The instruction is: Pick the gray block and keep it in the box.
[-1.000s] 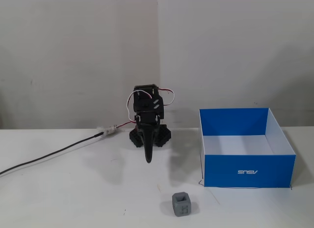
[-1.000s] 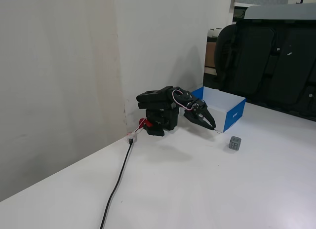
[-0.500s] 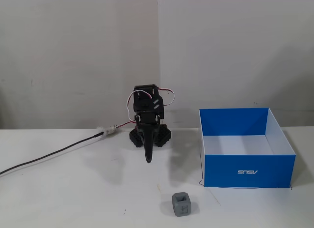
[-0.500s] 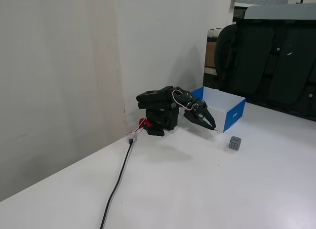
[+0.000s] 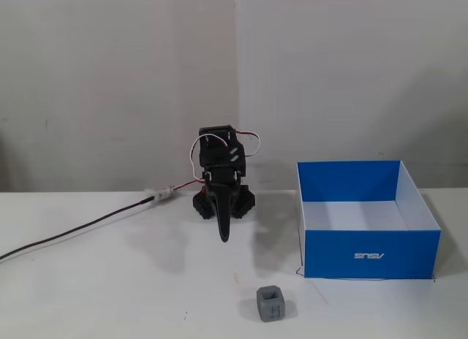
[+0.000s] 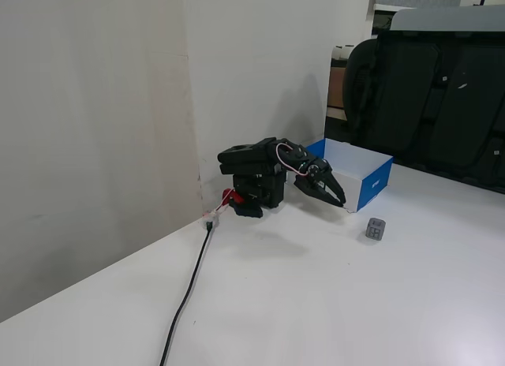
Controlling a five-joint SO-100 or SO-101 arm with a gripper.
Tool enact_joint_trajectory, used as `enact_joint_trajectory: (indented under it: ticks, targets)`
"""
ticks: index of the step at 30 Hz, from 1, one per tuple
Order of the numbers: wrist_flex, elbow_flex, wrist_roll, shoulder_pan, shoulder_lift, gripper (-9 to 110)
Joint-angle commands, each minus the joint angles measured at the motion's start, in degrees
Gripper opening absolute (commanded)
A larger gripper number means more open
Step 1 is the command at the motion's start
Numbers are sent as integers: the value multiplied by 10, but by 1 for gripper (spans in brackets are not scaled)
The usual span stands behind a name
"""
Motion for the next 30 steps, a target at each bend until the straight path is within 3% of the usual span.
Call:
enact_joint_trajectory:
  ticks: [1,11,20,24,30]
  targets:
    - [2,-13,-5,-10,87,0]
    - [75,-142,4,-78,61,0]
    - [18,-332,27,-57,-386,0]
    - [-30,-348,30,-55,-504,0]
    - [-69,-389,33,-75,-674,18]
